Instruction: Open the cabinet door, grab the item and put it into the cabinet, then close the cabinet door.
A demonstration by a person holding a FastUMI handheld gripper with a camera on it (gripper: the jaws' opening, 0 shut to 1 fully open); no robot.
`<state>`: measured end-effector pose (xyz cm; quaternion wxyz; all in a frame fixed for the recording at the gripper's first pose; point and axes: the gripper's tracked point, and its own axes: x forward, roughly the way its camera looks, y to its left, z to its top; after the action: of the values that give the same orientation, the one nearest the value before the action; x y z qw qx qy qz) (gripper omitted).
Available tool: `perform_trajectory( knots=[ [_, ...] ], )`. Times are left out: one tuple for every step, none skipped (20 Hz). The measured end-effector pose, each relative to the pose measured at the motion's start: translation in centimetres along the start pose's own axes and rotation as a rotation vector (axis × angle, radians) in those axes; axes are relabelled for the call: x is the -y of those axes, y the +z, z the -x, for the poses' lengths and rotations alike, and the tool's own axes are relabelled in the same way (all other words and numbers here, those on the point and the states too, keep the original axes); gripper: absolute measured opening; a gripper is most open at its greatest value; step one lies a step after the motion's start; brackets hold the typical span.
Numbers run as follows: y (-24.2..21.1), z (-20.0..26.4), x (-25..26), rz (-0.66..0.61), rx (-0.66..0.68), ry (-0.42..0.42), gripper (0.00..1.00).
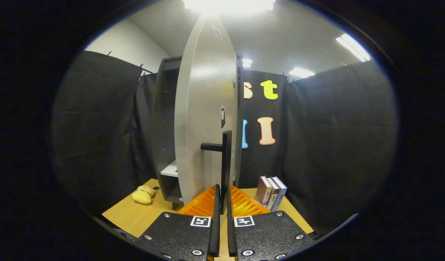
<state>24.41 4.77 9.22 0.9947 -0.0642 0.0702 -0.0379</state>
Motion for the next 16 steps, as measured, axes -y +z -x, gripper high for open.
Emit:
perform_trajectory(
  knots=[
    [0.0, 0.1, 0.6, 0.005, 0.003, -0.032, 0.09],
    [-0.1, 0.0, 1.3, 0.005, 0.005, -0.061, 0.09],
    [-0.1, 0.1, 2.0, 0.002, 0.007, -0.093, 0.09],
    [-0.1, 0.2, 2.8, 0.006, 0.009, -0.125, 0.07],
    [-0.1, 0.4, 3.4, 0.001, 0.010, -0.150, 0.07],
    [-0.1, 0.7, 3.9, -0.013, 0.009, -0.168, 0.05],
    [0.0, 1.2, 4.0, -0.024, 0.009, -0.176, 0.04],
    [0.1, 1.5, 4.1, -0.032, 0.018, -0.184, 0.03],
    [0.5, 1.6, 3.9, -0.033, 0.035, -0.184, 0.01],
    [0.8, 1.8, 4.3, -0.027, 0.054, -0.189, 0.00],
    [1.3, 1.8, 4.2, -0.024, 0.082, -0.190, 0.00],
    [1.8, 1.8, 4.2, -0.031, 0.109, -0.183, 0.01],
    [2.2, 1.6, 3.6, -0.045, 0.138, -0.173, 0.01],
    [2.8, 1.5, 3.0, -0.058, 0.161, -0.150, 0.04],
    [3.2, 1.5, 2.0, -0.065, 0.186, -0.124, 0.07],
    [3.5, 1.7, 0.6, -0.067, 0.208, -0.095, 0.11]
  ],
)
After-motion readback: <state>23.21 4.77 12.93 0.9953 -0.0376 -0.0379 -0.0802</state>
